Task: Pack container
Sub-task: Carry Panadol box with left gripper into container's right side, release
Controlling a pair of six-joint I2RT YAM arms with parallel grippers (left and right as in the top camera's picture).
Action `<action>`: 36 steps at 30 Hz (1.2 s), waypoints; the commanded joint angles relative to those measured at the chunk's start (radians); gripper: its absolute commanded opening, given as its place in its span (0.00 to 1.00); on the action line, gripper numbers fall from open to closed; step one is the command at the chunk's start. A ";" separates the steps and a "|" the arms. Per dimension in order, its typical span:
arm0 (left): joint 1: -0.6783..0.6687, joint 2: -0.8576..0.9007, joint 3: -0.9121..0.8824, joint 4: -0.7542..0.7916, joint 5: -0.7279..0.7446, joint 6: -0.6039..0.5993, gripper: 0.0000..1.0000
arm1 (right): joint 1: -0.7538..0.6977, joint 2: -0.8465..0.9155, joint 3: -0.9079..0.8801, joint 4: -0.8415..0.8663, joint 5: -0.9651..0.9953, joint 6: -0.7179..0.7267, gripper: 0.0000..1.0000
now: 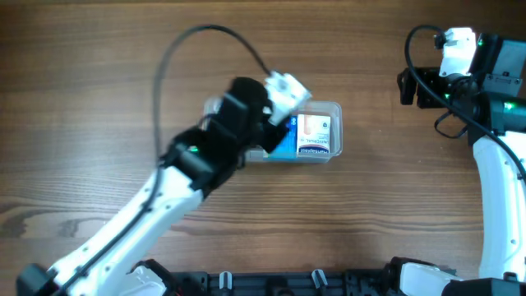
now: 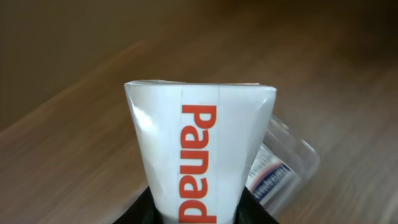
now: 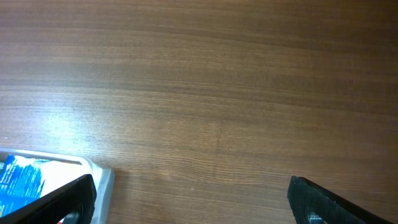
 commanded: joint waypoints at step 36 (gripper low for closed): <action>-0.032 0.409 0.013 0.112 0.069 0.292 0.04 | -0.001 0.006 0.001 0.002 -0.017 -0.011 1.00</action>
